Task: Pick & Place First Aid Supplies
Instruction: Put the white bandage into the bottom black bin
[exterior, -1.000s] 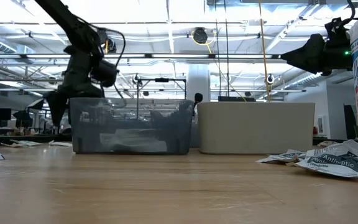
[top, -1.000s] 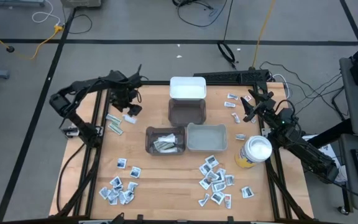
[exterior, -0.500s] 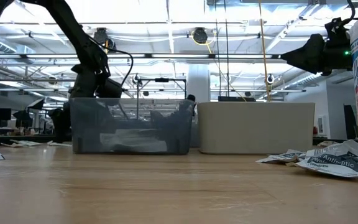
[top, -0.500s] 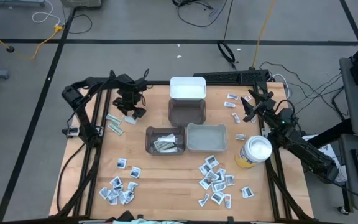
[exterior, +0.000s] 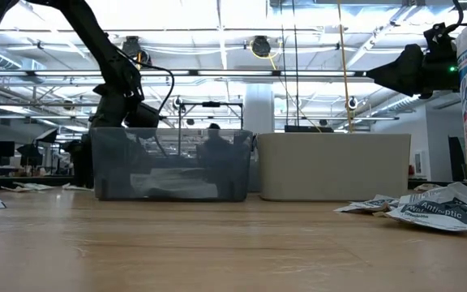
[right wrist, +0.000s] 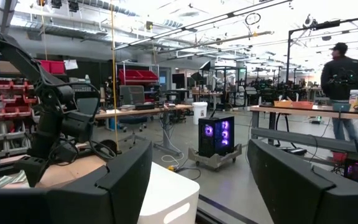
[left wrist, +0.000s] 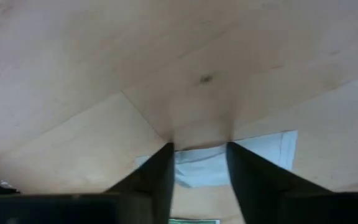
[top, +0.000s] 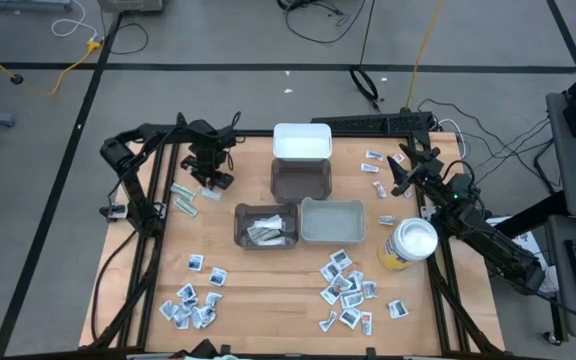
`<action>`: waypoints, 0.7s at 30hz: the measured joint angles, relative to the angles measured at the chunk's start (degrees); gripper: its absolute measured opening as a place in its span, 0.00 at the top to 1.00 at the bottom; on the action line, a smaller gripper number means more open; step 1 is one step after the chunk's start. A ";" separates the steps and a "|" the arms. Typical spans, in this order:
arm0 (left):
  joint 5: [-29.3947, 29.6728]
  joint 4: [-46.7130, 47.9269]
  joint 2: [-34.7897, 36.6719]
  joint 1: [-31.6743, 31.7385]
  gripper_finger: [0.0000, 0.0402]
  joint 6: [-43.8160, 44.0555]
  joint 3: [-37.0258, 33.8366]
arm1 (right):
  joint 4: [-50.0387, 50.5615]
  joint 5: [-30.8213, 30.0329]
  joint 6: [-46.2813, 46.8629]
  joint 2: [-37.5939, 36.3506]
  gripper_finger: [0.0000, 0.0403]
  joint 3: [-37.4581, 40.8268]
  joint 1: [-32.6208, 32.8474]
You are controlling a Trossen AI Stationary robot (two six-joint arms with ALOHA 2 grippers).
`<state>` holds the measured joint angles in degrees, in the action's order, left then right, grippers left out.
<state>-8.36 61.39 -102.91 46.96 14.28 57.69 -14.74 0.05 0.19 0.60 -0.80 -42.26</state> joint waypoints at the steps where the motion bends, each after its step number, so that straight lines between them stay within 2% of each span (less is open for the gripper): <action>1: -0.33 -0.03 0.00 0.00 0.71 0.00 0.00 | 0.00 -0.02 0.00 0.00 0.35 -0.02 -0.02; 9: -2.70 -0.72 0.00 0.00 0.98 -0.37 0.00 | 0.02 -0.02 0.00 0.00 0.35 -0.02 0.00; 21: -2.78 -1.10 0.63 0.90 0.99 -0.01 -0.04 | 0.00 -0.02 0.00 0.02 0.35 -0.02 -0.02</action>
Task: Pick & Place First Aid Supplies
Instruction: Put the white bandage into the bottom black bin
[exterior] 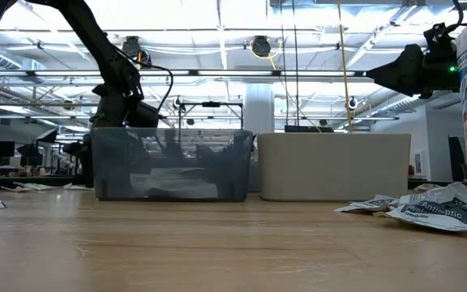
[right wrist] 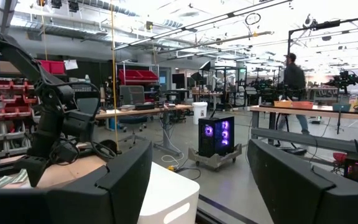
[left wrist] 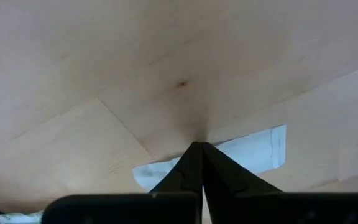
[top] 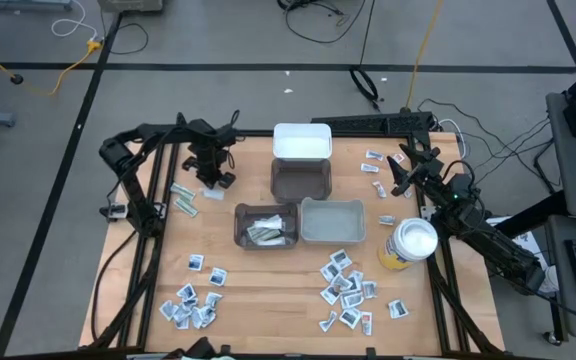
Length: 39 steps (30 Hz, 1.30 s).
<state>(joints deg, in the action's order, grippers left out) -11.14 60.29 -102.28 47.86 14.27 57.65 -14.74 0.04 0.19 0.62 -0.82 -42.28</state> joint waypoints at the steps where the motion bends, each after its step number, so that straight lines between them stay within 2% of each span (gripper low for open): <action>1: 0.21 0.07 0.52 0.04 0.99 0.03 0.00 | 0.02 0.02 0.00 -0.02 0.35 0.01 0.00; 5: 0.65 1.03 2.80 0.06 0.98 2.25 0.02 | 0.01 0.02 0.00 -0.02 0.35 0.01 0.02; 9: 0.59 1.37 4.61 0.65 0.91 8.95 0.04 | 0.01 0.01 0.00 -0.01 0.35 0.01 0.01; 16: 4.68 7.78 5.66 1.16 0.75 21.45 0.04 | 0.01 0.01 0.00 -0.01 0.35 0.00 0.01; 20: 5.20 10.55 5.66 1.05 0.63 24.53 0.04 | 0.01 0.02 0.00 -0.02 0.35 0.00 0.00; 28: 3.95 7.65 8.50 0.04 0.46 27.01 -3.36 | 0.02 0.00 0.00 -0.02 0.35 0.00 0.02; 33: 3.15 2.47 8.57 0.02 0.42 27.05 -5.88 | 0.02 0.02 0.00 -0.02 0.35 0.02 0.01; 39: 1.07 -5.22 8.57 0.42 0.44 26.86 -8.09 | 0.02 0.02 0.00 -0.02 0.35 0.00 0.02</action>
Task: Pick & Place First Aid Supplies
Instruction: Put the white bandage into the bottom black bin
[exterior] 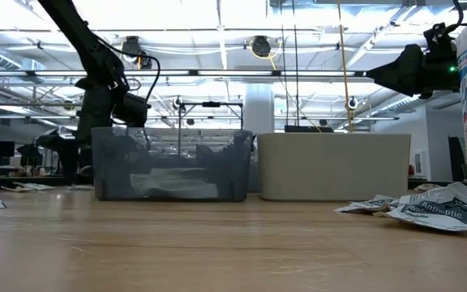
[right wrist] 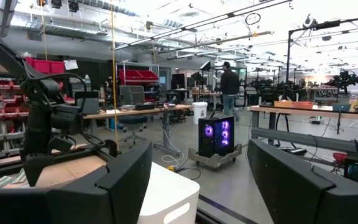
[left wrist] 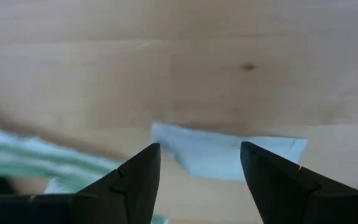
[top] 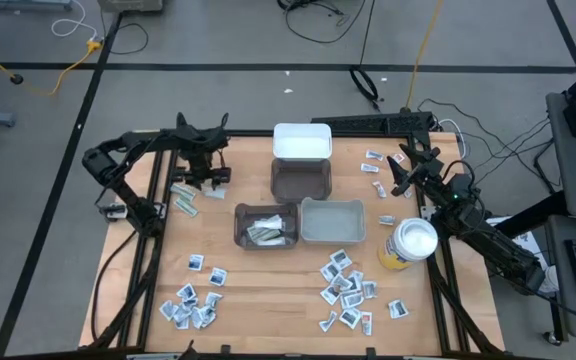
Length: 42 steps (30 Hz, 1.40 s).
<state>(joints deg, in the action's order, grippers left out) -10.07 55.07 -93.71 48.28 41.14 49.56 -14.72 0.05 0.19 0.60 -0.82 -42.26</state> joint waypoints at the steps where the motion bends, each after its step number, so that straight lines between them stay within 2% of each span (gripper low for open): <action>1: -0.48 -0.69 0.00 0.08 0.45 0.46 -0.48 | -0.01 -0.01 0.00 0.02 0.35 0.00 -0.01; 10: -0.96 -1.85 0.02 0.07 0.54 1.18 -1.92 | 0.00 -0.02 0.01 0.01 0.35 0.01 0.00; 14: -0.92 -1.88 0.02 0.76 0.68 -0.08 -1.94 | 0.00 -0.02 0.00 0.01 0.35 0.01 -0.01; 20: -0.92 -1.75 -0.02 1.28 0.95 -3.14 -1.58 | 0.00 0.00 0.00 0.02 0.35 0.00 -0.01; 25: -0.66 2.49 -0.07 0.39 0.97 -6.59 2.77 | 0.00 -0.02 0.00 0.02 0.35 0.02 -0.02; 31: 1.03 10.94 -0.07 -1.16 0.98 -17.64 12.18 | 0.00 0.00 0.00 0.01 0.35 0.01 0.00; 37: 1.37 18.96 -0.07 -5.09 0.99 -36.27 21.69 | 0.00 0.00 0.00 0.02 0.35 0.00 0.00; 42: 6.30 23.96 -0.05 -9.29 0.99 -50.97 26.90 | 0.00 -0.01 0.00 0.01 0.35 0.01 -0.01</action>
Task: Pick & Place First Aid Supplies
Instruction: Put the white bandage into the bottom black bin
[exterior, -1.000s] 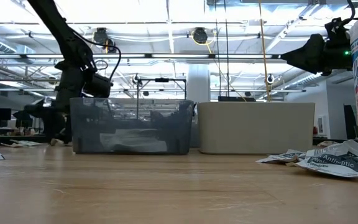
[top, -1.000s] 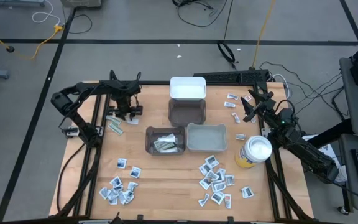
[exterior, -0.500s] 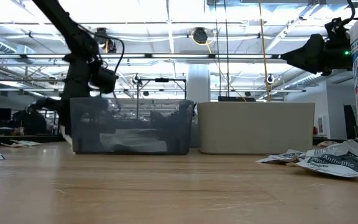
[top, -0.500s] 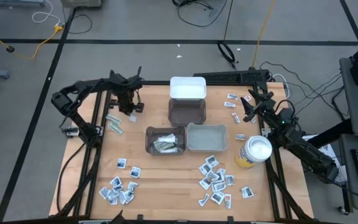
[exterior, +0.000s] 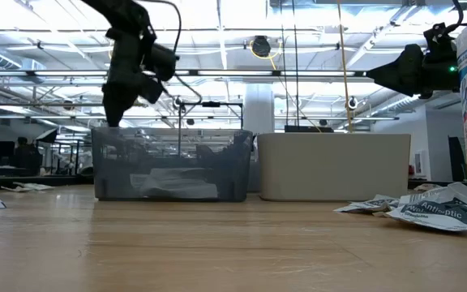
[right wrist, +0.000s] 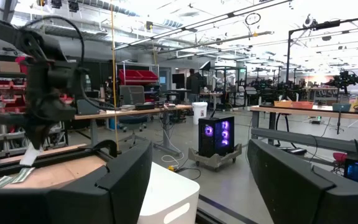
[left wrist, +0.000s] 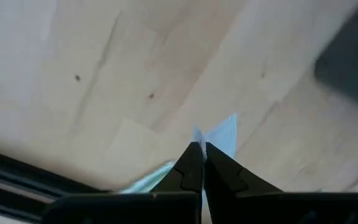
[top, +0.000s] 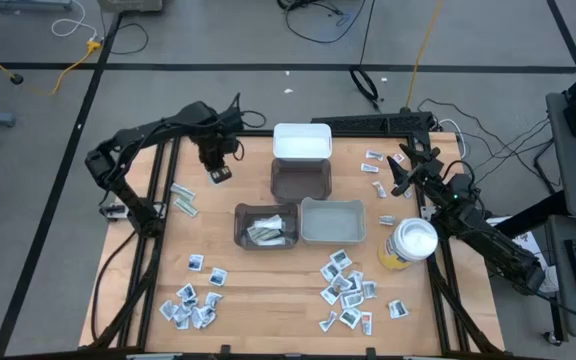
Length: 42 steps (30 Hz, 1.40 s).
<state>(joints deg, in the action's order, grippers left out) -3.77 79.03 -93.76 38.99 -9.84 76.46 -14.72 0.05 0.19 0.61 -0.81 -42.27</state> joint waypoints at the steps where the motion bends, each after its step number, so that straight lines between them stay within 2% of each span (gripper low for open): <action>1: 1.08 0.73 0.00 -0.75 0.99 -2.12 0.67 | -0.02 0.01 0.00 -0.01 0.35 0.02 -0.01; 6: 3.93 2.15 0.00 -4.51 0.99 -10.61 2.60 | 0.00 -0.01 0.00 0.00 0.35 0.00 0.01; 11: 3.92 2.40 -1.29 -10.32 0.99 -12.58 6.73 | -0.01 0.01 0.00 -0.01 0.35 0.02 0.01; 20: 0.51 6.32 -10.05 -21.61 0.99 -9.73 18.63 | 0.00 0.01 0.00 0.01 0.35 -0.01 0.01; 28: -0.59 9.82 -16.22 -28.47 0.99 -5.91 29.25 | -0.02 0.01 0.00 0.01 0.35 -0.01 -0.01; 38: -0.21 3.41 -20.33 -32.82 0.99 -2.85 27.58 | -0.01 -0.01 0.00 0.01 0.35 -0.01 0.00; 42: 0.31 -1.48 -20.24 -33.90 1.00 -2.37 24.49 | 0.00 0.00 0.00 0.01 0.35 -0.01 0.00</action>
<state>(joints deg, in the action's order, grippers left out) -3.45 77.54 -113.99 5.09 -12.21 100.95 -14.73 0.05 0.19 0.62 -0.82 -42.27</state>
